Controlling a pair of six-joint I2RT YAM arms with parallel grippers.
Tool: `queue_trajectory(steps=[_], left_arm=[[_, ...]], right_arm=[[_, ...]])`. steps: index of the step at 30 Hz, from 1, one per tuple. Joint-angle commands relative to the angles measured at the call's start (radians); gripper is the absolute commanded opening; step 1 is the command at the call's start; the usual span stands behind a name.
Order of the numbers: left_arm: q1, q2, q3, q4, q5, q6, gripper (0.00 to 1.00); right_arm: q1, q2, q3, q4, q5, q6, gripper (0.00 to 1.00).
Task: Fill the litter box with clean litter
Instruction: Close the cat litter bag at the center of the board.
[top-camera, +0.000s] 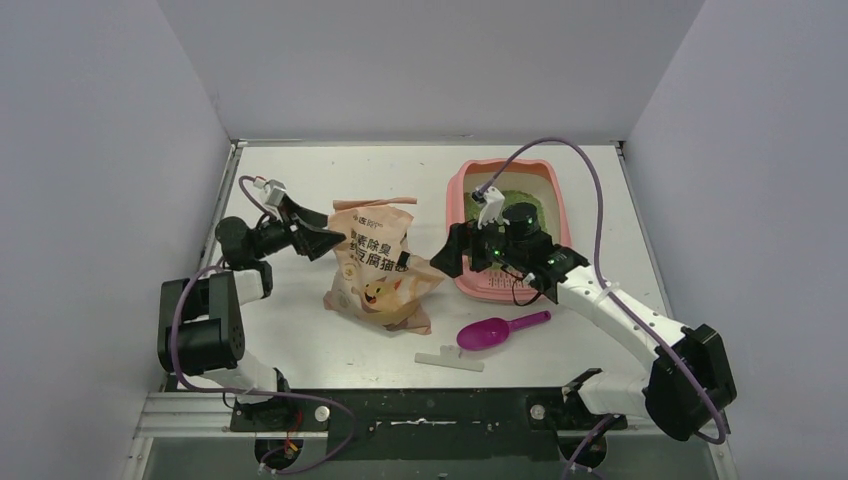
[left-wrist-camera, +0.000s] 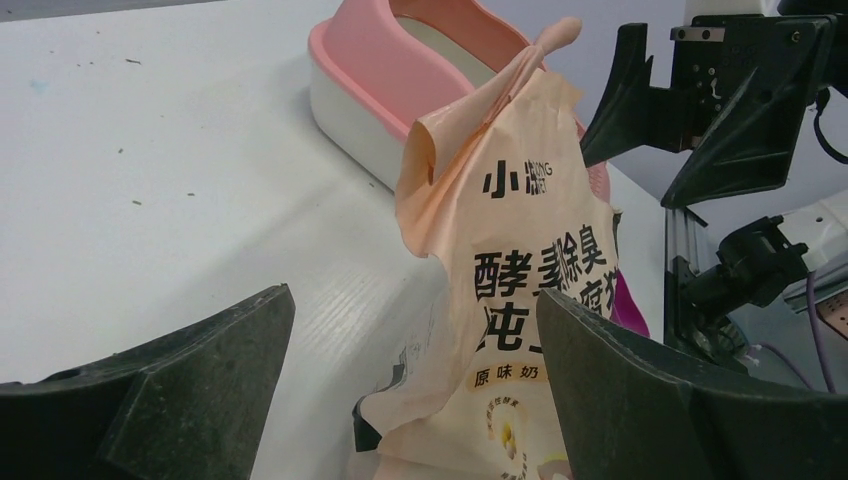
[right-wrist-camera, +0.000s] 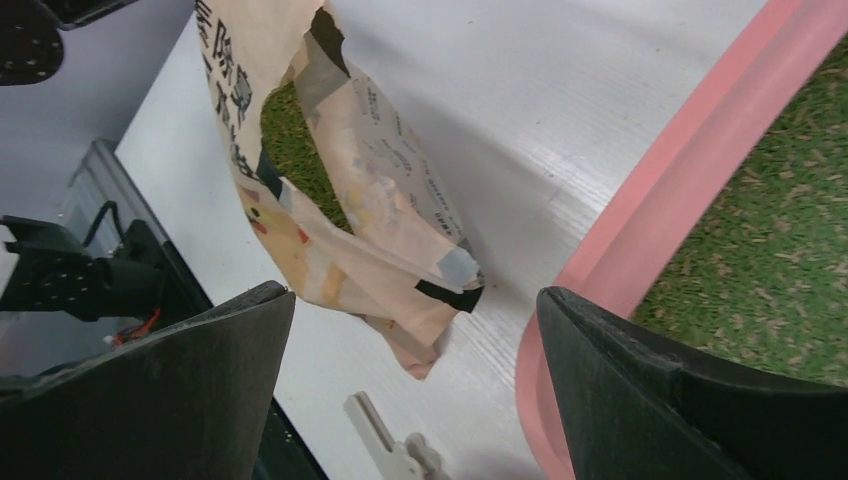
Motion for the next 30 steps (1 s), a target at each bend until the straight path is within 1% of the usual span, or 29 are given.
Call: queue_trajectory(steps=[1, 3, 7, 9, 10, 14, 17, 20, 21, 23, 24, 25, 27, 29, 30], left_arm=[[-0.036, 0.029, 0.060, 0.028, 0.036, 0.008, 0.88], [-0.045, 0.042, 0.068, 0.029, 0.035, 0.010, 0.84], [-0.056, 0.058, 0.087, 0.027, 0.040, 0.010, 0.79], [-0.058, 0.058, 0.087, 0.021, 0.036, 0.023, 0.78], [-0.059, 0.057, 0.086, 0.017, 0.035, 0.027, 0.76], [-0.073, 0.059, 0.078, 0.013, 0.029, 0.046, 0.57], [-0.082, 0.062, 0.067, 0.014, 0.031, 0.053, 0.47], [-0.084, 0.061, 0.057, 0.017, 0.043, 0.049, 0.35], [-0.084, 0.059, 0.054, 0.018, 0.049, 0.048, 0.30], [-0.083, 0.049, 0.044, 0.019, 0.062, 0.047, 0.17], [-0.081, 0.041, 0.039, 0.020, 0.065, 0.048, 0.09], [-0.078, 0.024, 0.031, 0.020, 0.065, 0.051, 0.00], [-0.071, -0.011, 0.014, 0.009, 0.062, 0.069, 0.00], [-0.070, -0.054, 0.011, -0.055, 0.066, 0.100, 0.00], [-0.071, -0.079, 0.011, -0.094, 0.065, 0.123, 0.00]], right_arm=[[0.005, -0.015, -0.043, 0.120, -0.089, 0.143, 0.97], [0.004, -0.022, -0.072, 0.169, -0.073, 0.171, 0.97], [0.004, -0.024, -0.109, 0.214, -0.039, 0.211, 0.97], [0.004, -0.024, -0.128, 0.254, -0.038, 0.228, 0.97], [0.003, -0.022, -0.139, 0.289, -0.037, 0.244, 0.97], [0.001, 0.027, -0.168, 0.400, -0.052, 0.309, 0.97], [0.000, 0.063, -0.188, 0.492, -0.053, 0.346, 0.97], [0.000, 0.112, -0.195, 0.584, -0.103, 0.383, 0.96], [0.000, 0.128, -0.196, 0.606, -0.117, 0.394, 0.94], [0.000, 0.149, -0.201, 0.638, -0.133, 0.398, 0.85], [0.000, 0.152, -0.205, 0.655, -0.144, 0.395, 0.79], [-0.001, 0.150, -0.209, 0.669, -0.154, 0.389, 0.72], [-0.011, 0.134, -0.212, 0.669, -0.167, 0.372, 0.53], [-0.030, 0.121, -0.212, 0.659, -0.186, 0.349, 0.33], [-0.042, 0.121, -0.209, 0.664, -0.212, 0.341, 0.17]])
